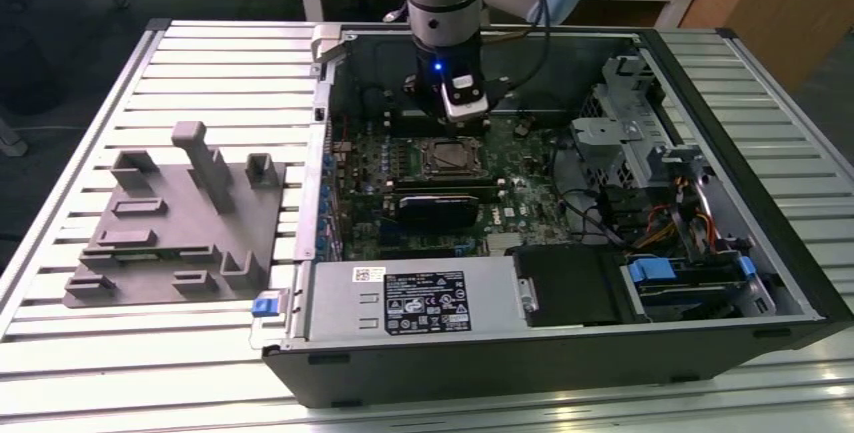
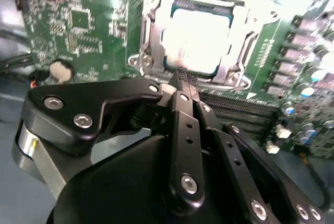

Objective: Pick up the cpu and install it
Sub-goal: 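Install the first cpu locking lever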

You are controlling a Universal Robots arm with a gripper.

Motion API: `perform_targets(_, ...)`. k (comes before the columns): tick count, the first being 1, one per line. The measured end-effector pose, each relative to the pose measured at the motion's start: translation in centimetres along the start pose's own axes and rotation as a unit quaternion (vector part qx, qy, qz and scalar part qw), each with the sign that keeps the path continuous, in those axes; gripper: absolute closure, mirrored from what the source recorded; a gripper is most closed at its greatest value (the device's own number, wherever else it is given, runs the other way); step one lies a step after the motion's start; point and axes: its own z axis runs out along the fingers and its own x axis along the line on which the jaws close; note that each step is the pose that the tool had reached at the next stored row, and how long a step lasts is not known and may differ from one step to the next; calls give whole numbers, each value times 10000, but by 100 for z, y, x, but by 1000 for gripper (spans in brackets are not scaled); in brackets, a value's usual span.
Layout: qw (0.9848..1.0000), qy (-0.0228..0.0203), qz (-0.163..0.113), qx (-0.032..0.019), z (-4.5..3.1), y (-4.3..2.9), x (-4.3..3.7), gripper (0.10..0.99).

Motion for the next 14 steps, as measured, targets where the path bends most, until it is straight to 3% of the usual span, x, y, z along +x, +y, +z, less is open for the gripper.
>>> perform_targets(2, 10000, 31, -1, 41, -3, -42, -22, 980)
perform_targets(8, 10000, 51, -2, 77, -14, -189, -84, 980)
perform_targets(14, 9999, 57, -2, 89, -15, -213, -94, 980)
